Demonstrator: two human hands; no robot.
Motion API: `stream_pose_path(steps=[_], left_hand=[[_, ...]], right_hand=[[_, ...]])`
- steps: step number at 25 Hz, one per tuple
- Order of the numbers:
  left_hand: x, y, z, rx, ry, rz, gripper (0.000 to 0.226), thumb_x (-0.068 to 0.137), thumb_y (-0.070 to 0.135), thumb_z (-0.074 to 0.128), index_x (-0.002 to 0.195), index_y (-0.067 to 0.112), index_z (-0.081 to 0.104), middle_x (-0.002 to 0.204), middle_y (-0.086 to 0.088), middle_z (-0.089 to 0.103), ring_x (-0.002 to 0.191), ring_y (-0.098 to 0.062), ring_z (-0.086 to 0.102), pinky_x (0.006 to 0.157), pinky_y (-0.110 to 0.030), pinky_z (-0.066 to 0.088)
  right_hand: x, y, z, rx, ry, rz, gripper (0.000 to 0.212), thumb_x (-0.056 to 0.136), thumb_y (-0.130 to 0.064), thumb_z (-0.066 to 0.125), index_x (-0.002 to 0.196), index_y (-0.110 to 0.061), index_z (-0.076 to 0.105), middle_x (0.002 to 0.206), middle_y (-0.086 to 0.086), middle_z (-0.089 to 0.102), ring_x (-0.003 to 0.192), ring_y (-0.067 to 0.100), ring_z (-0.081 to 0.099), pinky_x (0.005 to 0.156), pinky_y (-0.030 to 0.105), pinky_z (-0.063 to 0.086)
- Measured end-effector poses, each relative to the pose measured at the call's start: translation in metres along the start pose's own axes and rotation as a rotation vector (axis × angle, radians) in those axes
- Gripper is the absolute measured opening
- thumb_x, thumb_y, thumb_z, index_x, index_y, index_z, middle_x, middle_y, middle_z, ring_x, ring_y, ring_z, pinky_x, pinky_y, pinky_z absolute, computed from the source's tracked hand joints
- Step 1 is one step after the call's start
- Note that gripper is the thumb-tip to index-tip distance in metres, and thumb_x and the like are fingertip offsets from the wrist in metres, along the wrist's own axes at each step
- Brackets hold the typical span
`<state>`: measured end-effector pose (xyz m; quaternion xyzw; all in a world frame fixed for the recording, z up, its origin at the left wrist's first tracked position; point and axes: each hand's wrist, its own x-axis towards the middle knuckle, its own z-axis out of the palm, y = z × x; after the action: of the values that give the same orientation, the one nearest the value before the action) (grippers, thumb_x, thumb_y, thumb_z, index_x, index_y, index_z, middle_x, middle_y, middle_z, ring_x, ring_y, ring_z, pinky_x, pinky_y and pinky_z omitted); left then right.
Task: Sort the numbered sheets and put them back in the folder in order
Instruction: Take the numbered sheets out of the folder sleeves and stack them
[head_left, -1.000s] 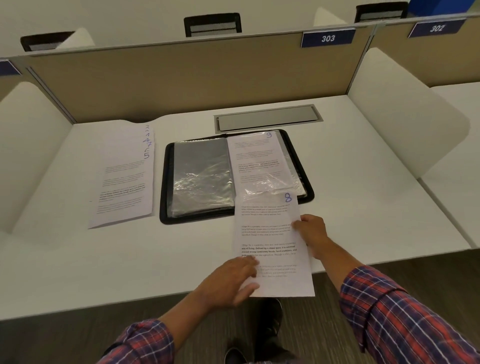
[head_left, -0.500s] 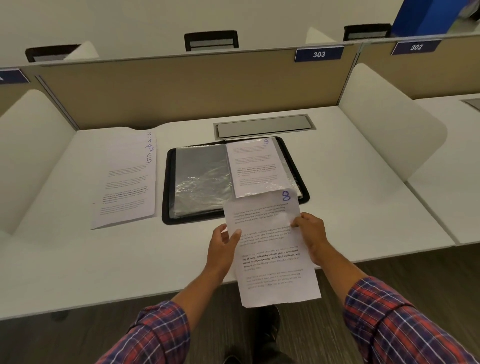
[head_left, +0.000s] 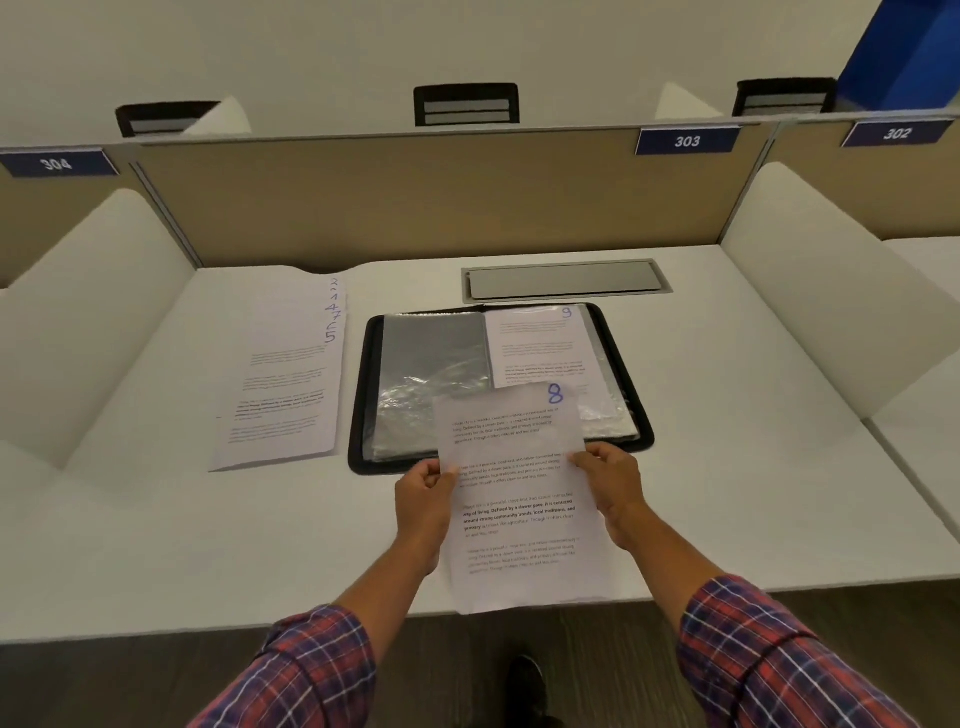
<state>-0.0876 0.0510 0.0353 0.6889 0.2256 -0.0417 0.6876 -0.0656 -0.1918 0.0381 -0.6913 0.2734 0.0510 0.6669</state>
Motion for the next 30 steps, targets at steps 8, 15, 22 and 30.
stream_pose_path(steps=[8,15,22,30], left_hand=[[0.073,0.030,-0.045,0.019,0.204,-0.024,0.011,0.101,0.016,0.064,0.099,0.016,0.075,0.091,-0.001,0.079,0.083,-0.022,0.078,0.068,-0.036,0.065],[0.131,0.047,-0.119,0.066,0.396,-0.017,0.010,0.097,0.015,0.070,0.104,0.022,0.073,0.100,0.001,0.076,0.091,-0.021,0.075,0.083,-0.042,0.064],[0.204,0.060,-0.214,0.196,0.459,0.004,0.013,0.097,0.016,0.070,0.110,0.019,0.071,0.099,0.005,0.072,0.087,-0.016,0.071,0.074,-0.030,0.060],[0.281,0.067,-0.292,0.347,0.481,-0.001,0.025,0.095,0.016,0.072,0.120,0.011,0.072,0.097,-0.003,0.072,0.088,-0.022,0.070,0.085,-0.036,0.060]], right_hand=[[0.050,-0.020,0.078,-0.164,-0.099,-0.063,0.009,0.096,-0.009,0.066,0.090,-0.010,0.072,0.092,0.010,0.074,0.080,0.023,0.066,0.072,0.040,0.061],[0.064,-0.030,0.174,-0.193,-0.202,-0.043,0.006,0.095,-0.008,0.071,0.091,-0.011,0.074,0.091,0.005,0.078,0.086,0.025,0.076,0.080,0.045,0.065],[0.060,-0.041,0.292,-0.240,-0.186,-0.035,0.007,0.091,-0.005,0.073,0.085,-0.009,0.072,0.085,0.008,0.077,0.081,0.029,0.077,0.073,0.047,0.066],[0.070,-0.047,0.397,-0.381,-0.160,-0.051,0.008,0.092,-0.012,0.073,0.085,-0.015,0.074,0.088,0.002,0.077,0.081,0.022,0.076,0.076,0.044,0.066]])
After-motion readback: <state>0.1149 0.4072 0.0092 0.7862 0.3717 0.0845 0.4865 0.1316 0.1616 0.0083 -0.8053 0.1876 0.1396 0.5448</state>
